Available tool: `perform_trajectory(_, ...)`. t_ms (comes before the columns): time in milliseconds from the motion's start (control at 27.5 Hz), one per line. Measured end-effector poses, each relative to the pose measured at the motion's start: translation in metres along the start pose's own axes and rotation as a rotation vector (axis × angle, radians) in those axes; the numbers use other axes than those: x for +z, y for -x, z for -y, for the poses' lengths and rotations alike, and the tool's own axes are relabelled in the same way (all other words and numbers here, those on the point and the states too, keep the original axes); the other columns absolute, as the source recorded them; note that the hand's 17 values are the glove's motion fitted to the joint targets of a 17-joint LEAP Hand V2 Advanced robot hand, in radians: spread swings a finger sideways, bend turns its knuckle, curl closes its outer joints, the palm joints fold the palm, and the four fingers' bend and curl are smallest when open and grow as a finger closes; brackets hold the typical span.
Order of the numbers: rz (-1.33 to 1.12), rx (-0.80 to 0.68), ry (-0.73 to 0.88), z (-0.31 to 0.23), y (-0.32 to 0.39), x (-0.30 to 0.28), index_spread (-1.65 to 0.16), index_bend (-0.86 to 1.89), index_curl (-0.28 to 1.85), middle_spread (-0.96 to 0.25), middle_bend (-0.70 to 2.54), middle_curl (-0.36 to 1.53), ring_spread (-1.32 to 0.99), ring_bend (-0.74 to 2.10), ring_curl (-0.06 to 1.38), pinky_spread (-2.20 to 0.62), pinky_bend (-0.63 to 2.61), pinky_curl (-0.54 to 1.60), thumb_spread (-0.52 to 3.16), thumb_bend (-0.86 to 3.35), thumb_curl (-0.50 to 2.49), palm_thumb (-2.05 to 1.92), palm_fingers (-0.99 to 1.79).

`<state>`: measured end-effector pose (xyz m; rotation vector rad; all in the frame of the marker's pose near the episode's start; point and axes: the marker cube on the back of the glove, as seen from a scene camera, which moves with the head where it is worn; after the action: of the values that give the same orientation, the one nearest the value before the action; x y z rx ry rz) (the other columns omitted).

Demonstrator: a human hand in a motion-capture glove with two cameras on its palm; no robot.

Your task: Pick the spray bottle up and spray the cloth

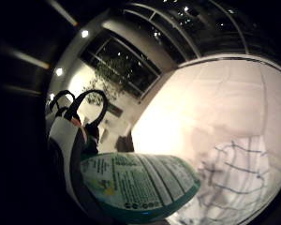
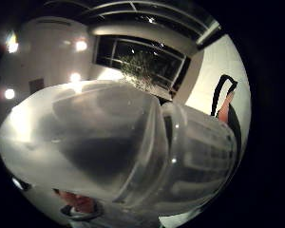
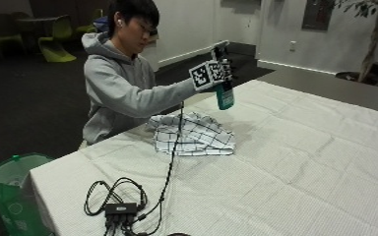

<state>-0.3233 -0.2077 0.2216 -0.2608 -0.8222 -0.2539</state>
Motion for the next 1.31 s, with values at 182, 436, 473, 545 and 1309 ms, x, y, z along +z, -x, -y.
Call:
perform_trajectory(182, 0.034, 0.042, -0.102, 0.004, -0.033, 0.043, -0.17, 0.51, 0.56, -0.08, 0.68, 0.52, -0.16, 0.66, 0.47, -0.24, 0.39, 0.42, 0.2, -0.03, 0.78, 0.93, 1.39)
perform_trajectory(436, 0.063, 0.129, -0.057, 0.0, -0.07, 0.073, -0.17, 0.49, 0.56, -0.07, 0.68, 0.52, -0.15, 0.66, 0.47, -0.23, 0.39, 0.42, 0.21, -0.03, 0.79, 0.93, 1.38)
perform_trajectory(473, 0.065, 0.135, -0.049, -0.001, -0.073, 0.076, -0.17, 0.49, 0.56, -0.07, 0.68, 0.52, -0.16, 0.66, 0.47, -0.23, 0.39, 0.42, 0.21, -0.03, 0.79, 0.93, 1.38)
perform_trajectory(545, 0.072, 0.149, -0.036, -0.001, -0.079, 0.082, -0.17, 0.49, 0.56, -0.07, 0.68, 0.52, -0.16, 0.65, 0.47, -0.23, 0.4, 0.42, 0.22, -0.03, 0.79, 0.93, 1.38)
perform_trajectory(1309, -0.028, 0.03, 0.477, -0.036, -0.084, 0.039, -0.28, 0.07, 0.37, -0.03, 0.27, 0.39, -0.04, 0.39, 0.4, 0.09, 0.65, 0.46, 0.7, -0.1, 0.56, 0.55, 0.1)
